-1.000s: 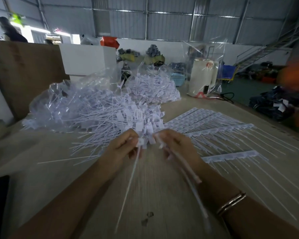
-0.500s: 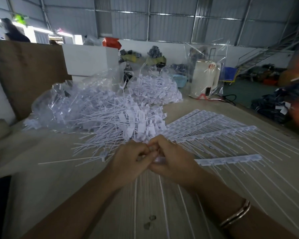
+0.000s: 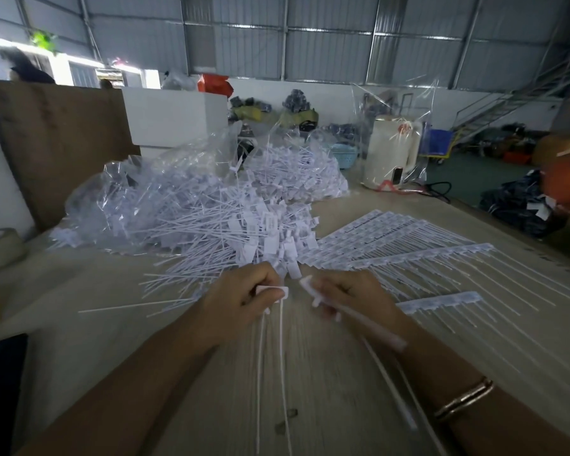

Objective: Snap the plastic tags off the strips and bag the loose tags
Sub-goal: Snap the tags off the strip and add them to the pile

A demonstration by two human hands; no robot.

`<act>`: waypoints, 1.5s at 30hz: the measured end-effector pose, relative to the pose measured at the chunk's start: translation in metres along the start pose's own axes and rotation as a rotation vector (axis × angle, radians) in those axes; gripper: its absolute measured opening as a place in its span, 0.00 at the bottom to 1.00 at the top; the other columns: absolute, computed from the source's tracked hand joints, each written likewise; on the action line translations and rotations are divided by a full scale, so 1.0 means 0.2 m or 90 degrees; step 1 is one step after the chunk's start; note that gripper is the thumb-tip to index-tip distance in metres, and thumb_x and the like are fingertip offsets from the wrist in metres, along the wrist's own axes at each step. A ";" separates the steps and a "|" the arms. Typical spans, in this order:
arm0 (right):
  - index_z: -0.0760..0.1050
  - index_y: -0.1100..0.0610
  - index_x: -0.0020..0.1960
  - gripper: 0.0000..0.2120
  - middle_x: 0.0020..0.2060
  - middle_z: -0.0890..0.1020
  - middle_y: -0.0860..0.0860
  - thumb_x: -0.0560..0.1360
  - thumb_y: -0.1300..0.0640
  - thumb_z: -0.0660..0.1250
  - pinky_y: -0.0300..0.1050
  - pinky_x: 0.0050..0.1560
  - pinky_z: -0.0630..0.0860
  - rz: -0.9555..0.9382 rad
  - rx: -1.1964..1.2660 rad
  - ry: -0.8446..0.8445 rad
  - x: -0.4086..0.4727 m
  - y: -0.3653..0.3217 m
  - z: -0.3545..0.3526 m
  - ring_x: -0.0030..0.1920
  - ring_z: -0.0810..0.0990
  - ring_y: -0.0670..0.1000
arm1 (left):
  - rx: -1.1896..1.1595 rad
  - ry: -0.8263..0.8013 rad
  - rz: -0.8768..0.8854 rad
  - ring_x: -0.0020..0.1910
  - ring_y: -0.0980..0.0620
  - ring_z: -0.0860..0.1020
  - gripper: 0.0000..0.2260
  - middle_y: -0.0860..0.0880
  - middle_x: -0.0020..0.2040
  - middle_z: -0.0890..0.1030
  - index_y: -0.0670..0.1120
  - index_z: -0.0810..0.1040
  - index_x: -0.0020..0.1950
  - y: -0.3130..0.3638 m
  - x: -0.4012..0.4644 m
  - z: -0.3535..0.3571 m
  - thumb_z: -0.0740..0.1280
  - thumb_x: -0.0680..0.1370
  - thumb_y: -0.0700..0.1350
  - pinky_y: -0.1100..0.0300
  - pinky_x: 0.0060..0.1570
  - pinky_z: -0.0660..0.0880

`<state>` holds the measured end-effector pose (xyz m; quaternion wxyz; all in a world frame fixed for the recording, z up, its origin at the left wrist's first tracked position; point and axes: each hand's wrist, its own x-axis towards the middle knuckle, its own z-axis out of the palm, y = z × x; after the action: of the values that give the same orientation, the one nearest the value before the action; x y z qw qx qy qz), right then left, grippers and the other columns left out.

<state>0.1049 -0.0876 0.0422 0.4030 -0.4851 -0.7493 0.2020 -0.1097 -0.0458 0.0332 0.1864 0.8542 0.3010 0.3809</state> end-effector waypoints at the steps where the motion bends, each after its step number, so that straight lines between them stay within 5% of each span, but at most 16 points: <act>1: 0.79 0.52 0.38 0.12 0.30 0.81 0.42 0.78 0.51 0.63 0.29 0.31 0.71 0.037 0.049 0.024 -0.01 0.01 -0.02 0.29 0.77 0.39 | 0.023 0.006 0.005 0.31 0.58 0.75 0.08 0.54 0.31 0.76 0.49 0.74 0.39 -0.02 -0.01 -0.02 0.65 0.76 0.50 0.67 0.33 0.67; 5: 0.76 0.40 0.42 0.02 0.31 0.77 0.37 0.73 0.46 0.66 0.27 0.34 0.68 -0.008 -0.146 0.014 -0.01 0.02 -0.03 0.33 0.75 0.36 | 0.236 0.029 -0.024 0.42 0.56 0.76 0.16 0.55 0.43 0.80 0.48 0.80 0.48 -0.07 -0.03 -0.06 0.56 0.76 0.54 0.56 0.45 0.68; 7: 0.75 0.41 0.47 0.06 0.34 0.75 0.37 0.70 0.43 0.68 0.29 0.34 0.68 -0.039 -0.201 0.008 0.00 -0.01 0.02 0.37 0.74 0.37 | 0.331 0.076 -0.027 0.50 0.52 0.74 0.21 0.52 0.51 0.78 0.48 0.80 0.54 -0.04 -0.02 -0.03 0.52 0.76 0.54 0.54 0.49 0.66; 13: 0.73 0.53 0.54 0.14 0.40 0.75 0.40 0.72 0.49 0.70 0.32 0.36 0.67 -0.130 -0.159 -0.023 0.02 -0.05 0.08 0.37 0.73 0.36 | 0.092 0.024 -0.019 0.33 0.61 0.69 0.17 0.57 0.28 0.71 0.48 0.76 0.32 0.05 0.02 0.08 0.59 0.74 0.57 0.58 0.41 0.65; 16: 0.73 0.50 0.54 0.12 0.41 0.75 0.39 0.72 0.50 0.70 0.31 0.38 0.68 -0.095 -0.151 -0.086 0.01 -0.02 0.01 0.41 0.74 0.37 | 0.034 0.039 -0.065 0.36 0.56 0.72 0.11 0.54 0.30 0.76 0.51 0.76 0.33 0.05 0.02 0.08 0.61 0.73 0.52 0.57 0.41 0.66; 20: 0.75 0.48 0.48 0.06 0.36 0.74 0.41 0.73 0.48 0.68 0.38 0.35 0.65 -0.083 -0.295 -0.080 0.01 0.02 -0.01 0.35 0.72 0.41 | 0.030 0.026 -0.052 0.38 0.56 0.73 0.12 0.52 0.33 0.78 0.46 0.79 0.36 0.04 0.01 0.07 0.62 0.73 0.51 0.58 0.43 0.66; 26: 0.78 0.45 0.38 0.11 0.28 0.77 0.39 0.76 0.57 0.65 0.36 0.37 0.72 -0.048 -0.076 -0.087 0.01 -0.03 -0.02 0.31 0.77 0.42 | 0.077 -0.002 0.032 0.42 0.53 0.74 0.15 0.59 0.36 0.78 0.48 0.78 0.41 0.00 0.00 0.01 0.58 0.74 0.57 0.43 0.52 0.68; 28: 0.79 0.51 0.38 0.10 0.28 0.78 0.41 0.77 0.59 0.65 0.36 0.36 0.72 -0.045 -0.050 -0.089 0.01 -0.04 -0.03 0.30 0.77 0.42 | 0.084 -0.002 0.023 0.44 0.54 0.73 0.15 0.60 0.36 0.77 0.50 0.78 0.40 -0.01 0.00 0.01 0.58 0.74 0.58 0.41 0.52 0.67; 33: 0.78 0.51 0.38 0.11 0.28 0.79 0.43 0.77 0.58 0.63 0.33 0.33 0.72 -0.015 0.089 -0.091 0.00 -0.06 -0.02 0.30 0.77 0.44 | -0.014 -0.002 0.025 0.41 0.55 0.74 0.11 0.55 0.35 0.78 0.51 0.76 0.39 0.01 0.01 0.02 0.60 0.74 0.55 0.55 0.47 0.70; 35: 0.79 0.56 0.39 0.10 0.31 0.80 0.47 0.77 0.58 0.63 0.35 0.32 0.73 0.037 0.191 -0.007 0.00 -0.04 -0.06 0.30 0.77 0.46 | -0.132 0.013 -0.033 0.38 0.57 0.75 0.08 0.51 0.36 0.76 0.51 0.78 0.40 0.01 -0.01 0.00 0.63 0.74 0.53 0.64 0.42 0.70; 37: 0.78 0.59 0.40 0.09 0.31 0.80 0.49 0.76 0.56 0.64 0.36 0.32 0.73 0.043 0.227 0.102 0.00 -0.01 -0.12 0.30 0.75 0.47 | -0.230 0.081 -0.123 0.38 0.52 0.76 0.08 0.46 0.39 0.75 0.49 0.78 0.40 0.00 -0.04 -0.03 0.63 0.74 0.51 0.58 0.41 0.70; 39: 0.78 0.49 0.40 0.05 0.31 0.79 0.45 0.75 0.54 0.66 0.31 0.34 0.72 0.014 0.091 0.100 -0.01 0.01 -0.13 0.30 0.75 0.40 | -0.113 0.145 -0.167 0.43 0.50 0.74 0.09 0.50 0.39 0.76 0.50 0.77 0.39 -0.04 -0.04 -0.05 0.61 0.73 0.52 0.51 0.46 0.65; 42: 0.72 0.39 0.43 0.09 0.35 0.76 0.40 0.72 0.51 0.70 0.27 0.36 0.70 0.000 -0.119 -0.009 0.00 0.01 -0.01 0.36 0.74 0.35 | 0.267 0.142 -0.159 0.52 0.58 0.69 0.12 0.63 0.43 0.74 0.57 0.76 0.48 -0.04 -0.01 -0.02 0.55 0.73 0.56 0.58 0.47 0.52; 45: 0.68 0.42 0.47 0.12 0.36 0.74 0.39 0.70 0.50 0.71 0.29 0.35 0.68 -0.070 -0.161 -0.014 0.03 -0.02 0.08 0.38 0.74 0.36 | 0.283 0.151 -0.078 0.53 0.61 0.65 0.17 0.62 0.50 0.73 0.55 0.76 0.55 0.01 0.00 0.02 0.53 0.75 0.58 0.58 0.49 0.53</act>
<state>0.0888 -0.0826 0.0389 0.3409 -0.4881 -0.7985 0.0886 -0.1067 -0.0474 0.0323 -0.0198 0.8038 0.4481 0.3908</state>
